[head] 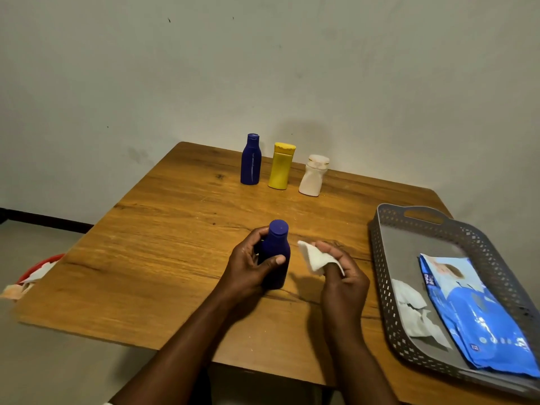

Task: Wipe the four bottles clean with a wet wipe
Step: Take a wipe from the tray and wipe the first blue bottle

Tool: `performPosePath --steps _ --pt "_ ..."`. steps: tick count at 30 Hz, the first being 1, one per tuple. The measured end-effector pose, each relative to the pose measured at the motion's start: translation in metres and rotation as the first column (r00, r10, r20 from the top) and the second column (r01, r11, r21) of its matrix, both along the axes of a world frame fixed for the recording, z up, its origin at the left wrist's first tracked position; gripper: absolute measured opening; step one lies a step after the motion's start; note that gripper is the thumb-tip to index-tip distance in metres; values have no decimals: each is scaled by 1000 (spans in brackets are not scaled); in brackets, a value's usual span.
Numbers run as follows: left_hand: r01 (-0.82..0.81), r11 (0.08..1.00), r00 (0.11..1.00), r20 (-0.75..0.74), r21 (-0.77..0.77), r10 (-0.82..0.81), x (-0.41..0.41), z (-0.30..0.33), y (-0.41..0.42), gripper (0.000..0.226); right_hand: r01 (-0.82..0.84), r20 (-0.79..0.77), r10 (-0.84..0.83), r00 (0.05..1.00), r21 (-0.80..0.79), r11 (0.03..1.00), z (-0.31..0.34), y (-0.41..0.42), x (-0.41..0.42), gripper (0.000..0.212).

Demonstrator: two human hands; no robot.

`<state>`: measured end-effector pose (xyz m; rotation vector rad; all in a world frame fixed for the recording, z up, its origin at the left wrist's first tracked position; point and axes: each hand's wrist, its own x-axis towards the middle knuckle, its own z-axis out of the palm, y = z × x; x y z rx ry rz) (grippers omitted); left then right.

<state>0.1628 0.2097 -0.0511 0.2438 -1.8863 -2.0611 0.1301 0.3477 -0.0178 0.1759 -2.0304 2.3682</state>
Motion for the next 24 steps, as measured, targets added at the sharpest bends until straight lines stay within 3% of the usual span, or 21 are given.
performPosePath --steps 2,5,9,13,16,24 --pt "-14 999 1000 10 -30 15 -3 -1 -6 48 21 202 -9 979 -57 998 -10 -2 -17 29" --pt "-21 1000 1000 4 12 21 -6 0 -12 50 -15 361 31 932 -47 999 -26 -12 -33 26" --pt "-58 998 998 -14 -10 58 -11 3 -19 50 -156 419 128 899 34 987 -32 -20 -45 30" --pt "-121 990 993 -18 -78 120 -18 5 -36 50 -216 485 188 854 3 976 -38 -27 -59 20" --pt "-149 979 989 -6 -139 150 -23 11 -56 49 -217 435 180 882 35 976 -42 -29 -61 19" --pt "-198 941 980 -43 -273 194 -58 36 -116 47 -178 115 156 981 223 958 -69 -28 -47 21"
